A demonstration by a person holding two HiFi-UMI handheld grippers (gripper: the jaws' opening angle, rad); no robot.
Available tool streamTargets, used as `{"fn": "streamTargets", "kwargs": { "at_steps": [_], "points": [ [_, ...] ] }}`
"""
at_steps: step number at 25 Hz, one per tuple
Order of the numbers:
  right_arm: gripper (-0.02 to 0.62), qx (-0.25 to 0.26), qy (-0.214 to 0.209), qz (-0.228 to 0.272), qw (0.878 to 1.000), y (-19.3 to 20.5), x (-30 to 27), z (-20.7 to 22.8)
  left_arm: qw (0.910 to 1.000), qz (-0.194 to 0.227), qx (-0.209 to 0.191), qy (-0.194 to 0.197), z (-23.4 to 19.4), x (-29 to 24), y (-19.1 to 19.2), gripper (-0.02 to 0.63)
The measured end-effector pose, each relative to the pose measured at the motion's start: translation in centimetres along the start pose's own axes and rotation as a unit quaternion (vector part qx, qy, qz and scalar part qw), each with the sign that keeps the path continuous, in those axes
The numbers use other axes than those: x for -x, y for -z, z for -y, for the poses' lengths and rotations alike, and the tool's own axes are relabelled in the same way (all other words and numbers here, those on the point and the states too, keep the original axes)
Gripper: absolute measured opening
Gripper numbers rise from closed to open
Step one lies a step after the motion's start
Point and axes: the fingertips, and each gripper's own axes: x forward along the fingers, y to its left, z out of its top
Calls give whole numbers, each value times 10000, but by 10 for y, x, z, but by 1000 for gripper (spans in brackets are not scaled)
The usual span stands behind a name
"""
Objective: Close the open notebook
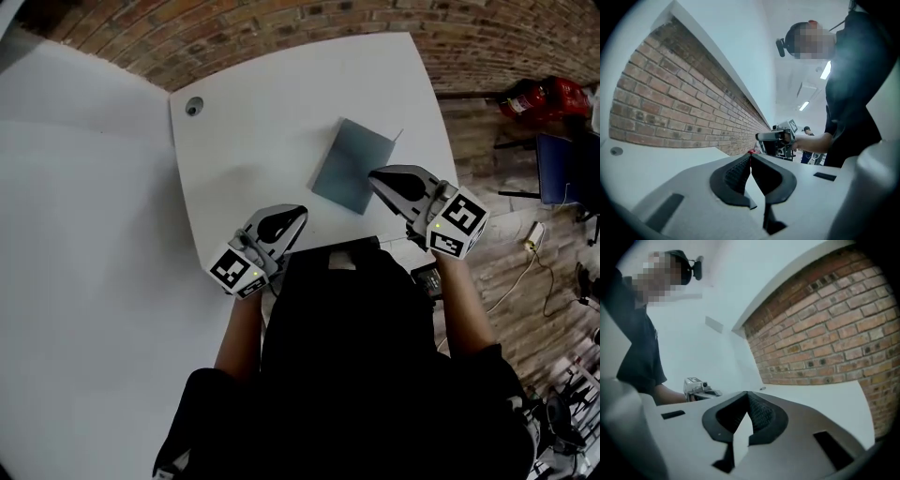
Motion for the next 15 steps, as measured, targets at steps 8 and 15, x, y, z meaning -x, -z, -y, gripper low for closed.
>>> {"fn": "streamTargets", "kwargs": {
  "at_steps": [8,15],
  "points": [
    [6,581,-493,1251,9892,-72,136,-41,9961,786,-78,-387,63,-18,-60,17],
    [6,600,-761,1474,9843,-72,196,-51,9916,1089,-91,-694,117,-14,-98,17]
  ]
}}
